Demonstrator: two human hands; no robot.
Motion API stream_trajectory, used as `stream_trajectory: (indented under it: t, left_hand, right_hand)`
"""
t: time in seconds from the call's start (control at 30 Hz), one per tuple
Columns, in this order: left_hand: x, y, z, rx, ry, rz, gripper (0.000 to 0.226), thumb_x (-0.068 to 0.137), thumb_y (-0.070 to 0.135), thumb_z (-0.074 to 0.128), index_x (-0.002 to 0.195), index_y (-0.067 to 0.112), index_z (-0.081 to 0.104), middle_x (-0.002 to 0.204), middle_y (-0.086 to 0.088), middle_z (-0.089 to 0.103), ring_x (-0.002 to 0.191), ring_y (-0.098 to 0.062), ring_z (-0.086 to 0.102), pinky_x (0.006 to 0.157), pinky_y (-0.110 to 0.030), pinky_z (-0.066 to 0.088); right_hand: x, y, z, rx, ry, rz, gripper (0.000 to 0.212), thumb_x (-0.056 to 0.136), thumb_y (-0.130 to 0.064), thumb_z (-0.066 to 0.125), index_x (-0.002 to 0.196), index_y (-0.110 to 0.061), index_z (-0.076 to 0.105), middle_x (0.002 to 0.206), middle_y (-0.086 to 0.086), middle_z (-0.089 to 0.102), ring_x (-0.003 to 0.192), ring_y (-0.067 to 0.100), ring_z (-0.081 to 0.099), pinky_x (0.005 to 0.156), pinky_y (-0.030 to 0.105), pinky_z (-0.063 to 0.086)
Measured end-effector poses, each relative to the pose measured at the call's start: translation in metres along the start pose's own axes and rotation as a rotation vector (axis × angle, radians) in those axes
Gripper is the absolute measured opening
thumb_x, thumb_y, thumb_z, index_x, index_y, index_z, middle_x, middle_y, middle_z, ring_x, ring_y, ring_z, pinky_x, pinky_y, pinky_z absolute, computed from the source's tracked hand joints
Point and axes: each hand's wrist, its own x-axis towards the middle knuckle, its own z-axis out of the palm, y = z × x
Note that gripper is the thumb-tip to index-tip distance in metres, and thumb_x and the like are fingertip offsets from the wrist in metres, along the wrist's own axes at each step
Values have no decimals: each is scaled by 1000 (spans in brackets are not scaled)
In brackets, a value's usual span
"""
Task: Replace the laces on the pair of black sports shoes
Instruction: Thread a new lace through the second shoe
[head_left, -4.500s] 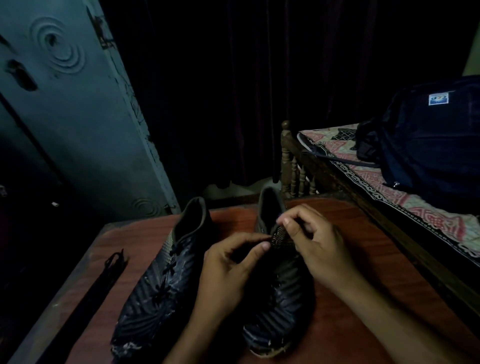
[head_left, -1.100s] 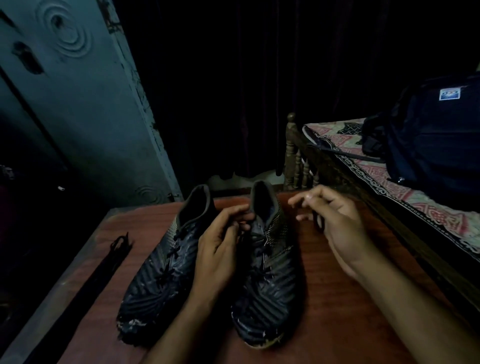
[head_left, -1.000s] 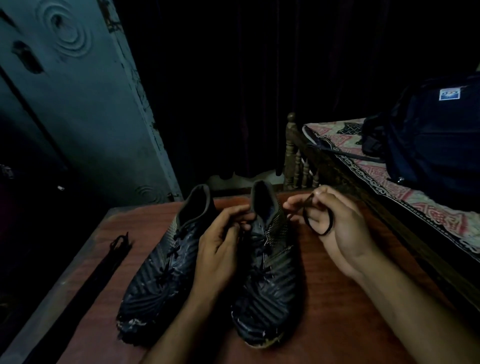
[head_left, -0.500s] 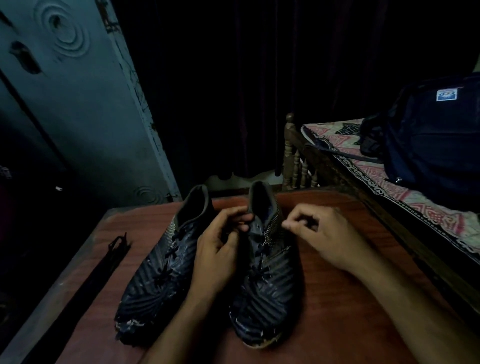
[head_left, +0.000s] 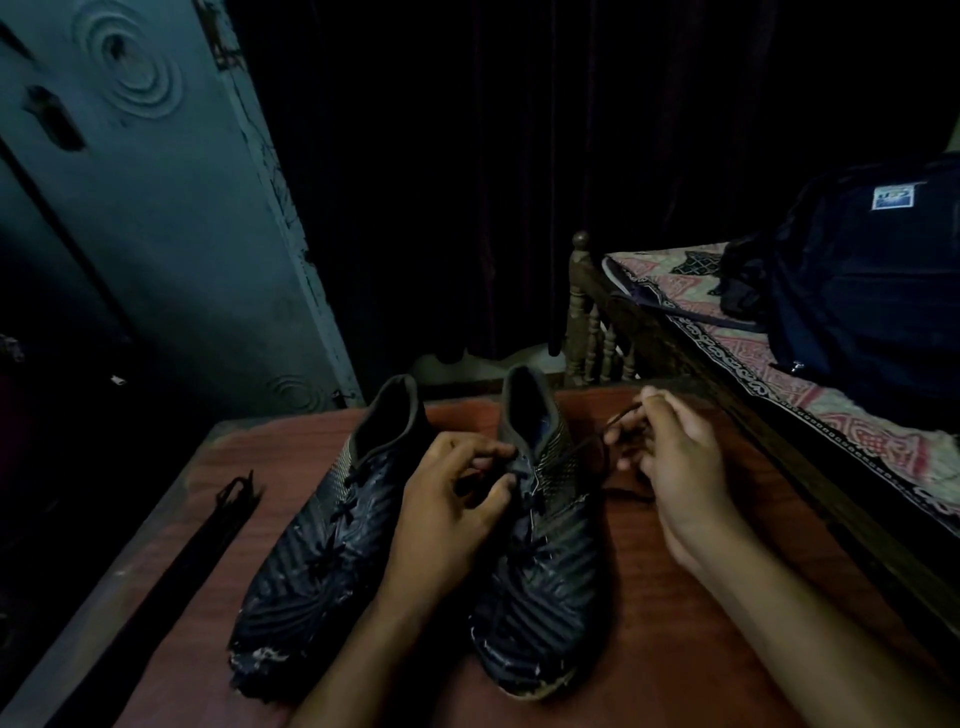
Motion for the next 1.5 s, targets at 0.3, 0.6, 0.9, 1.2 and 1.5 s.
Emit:
stream_trajectory:
  t: [0.3, 0.6, 0.9, 1.2, 1.5]
  left_hand:
    - [-1, 2, 0, 205, 33, 54, 18, 101, 23, 63, 87, 32, 59, 98, 16, 57, 95, -4, 60, 78, -15, 47]
    - [-1, 0, -1, 250, 79, 87, 17, 103, 21, 60, 88, 26, 55, 86, 11, 60, 83, -6, 58, 69, -10, 40]
    - [-9, 12, -5, -38, 94, -88, 13, 102, 23, 64, 90, 27, 67, 87, 9, 70, 79, -10, 65, 71, -29, 51]
    - [-37, 54, -53, -230, 34, -277, 13, 99, 18, 65, 89, 14, 71, 72, -8, 61, 59, -17, 48, 52, -25, 36]
    - [-40, 121, -112, -276, -48, -189, 13, 86, 27, 68, 89, 17, 76, 78, -9, 67, 63, -15, 56, 59, -29, 45]
  right_hand:
    - [2, 1, 2, -63, 183, -132, 33, 108, -21, 40, 79, -11, 53, 62, 0, 56, 54, 0, 53, 64, 17, 44]
    - [6, 5, 1, 74, 163, -119, 32, 109, -20, 37, 81, -14, 52, 63, 0, 67, 63, 17, 69, 58, 23, 52]
    - [9, 6, -6, -207, 56, -303, 33, 96, -19, 47, 71, 1, 51, 66, 7, 51, 60, 8, 47, 58, 23, 38]
    - [8, 17, -12, -345, 96, -303, 18, 87, -23, 55, 77, -7, 54, 69, -2, 52, 59, 0, 47, 58, 24, 37]
    - [-11, 9, 0, -516, -115, -747, 16, 85, -23, 53, 82, -11, 62, 82, -2, 62, 82, 22, 59, 75, 34, 46]
